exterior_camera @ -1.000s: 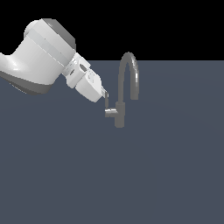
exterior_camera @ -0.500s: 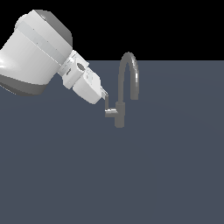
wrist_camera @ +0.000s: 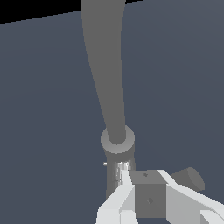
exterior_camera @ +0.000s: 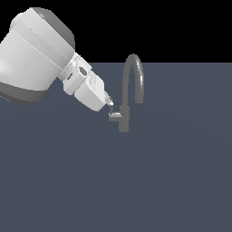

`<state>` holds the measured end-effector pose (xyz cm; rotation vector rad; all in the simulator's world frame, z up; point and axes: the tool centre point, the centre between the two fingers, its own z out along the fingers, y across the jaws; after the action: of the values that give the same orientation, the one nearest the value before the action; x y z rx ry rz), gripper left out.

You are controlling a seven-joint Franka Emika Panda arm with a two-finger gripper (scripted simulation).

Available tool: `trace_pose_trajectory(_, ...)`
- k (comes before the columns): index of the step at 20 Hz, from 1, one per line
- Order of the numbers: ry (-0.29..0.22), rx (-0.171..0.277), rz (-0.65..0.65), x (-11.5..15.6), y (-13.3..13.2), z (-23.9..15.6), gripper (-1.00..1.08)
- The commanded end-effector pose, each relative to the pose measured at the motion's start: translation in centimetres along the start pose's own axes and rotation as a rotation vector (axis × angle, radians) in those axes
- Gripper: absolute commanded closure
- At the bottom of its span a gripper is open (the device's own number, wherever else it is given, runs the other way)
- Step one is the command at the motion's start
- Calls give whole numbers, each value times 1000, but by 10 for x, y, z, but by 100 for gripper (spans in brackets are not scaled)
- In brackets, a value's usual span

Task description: Turn on the faucet by rotating a designated handle.

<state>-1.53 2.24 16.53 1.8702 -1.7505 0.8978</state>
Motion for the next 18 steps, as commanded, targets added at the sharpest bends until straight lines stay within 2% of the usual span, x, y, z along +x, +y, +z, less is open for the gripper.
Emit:
trace_pose_trajectory(1,5,-22,-8,-4,19,8,108)
trace_pose_trajectory(7,6,-24,-6,-5,37,12,108)
trace_pose_trajectory(8,2,3,-9,-8,25,2,108)
trace_pose_trajectory(18,5,-19,-6,-31,58,37,108)
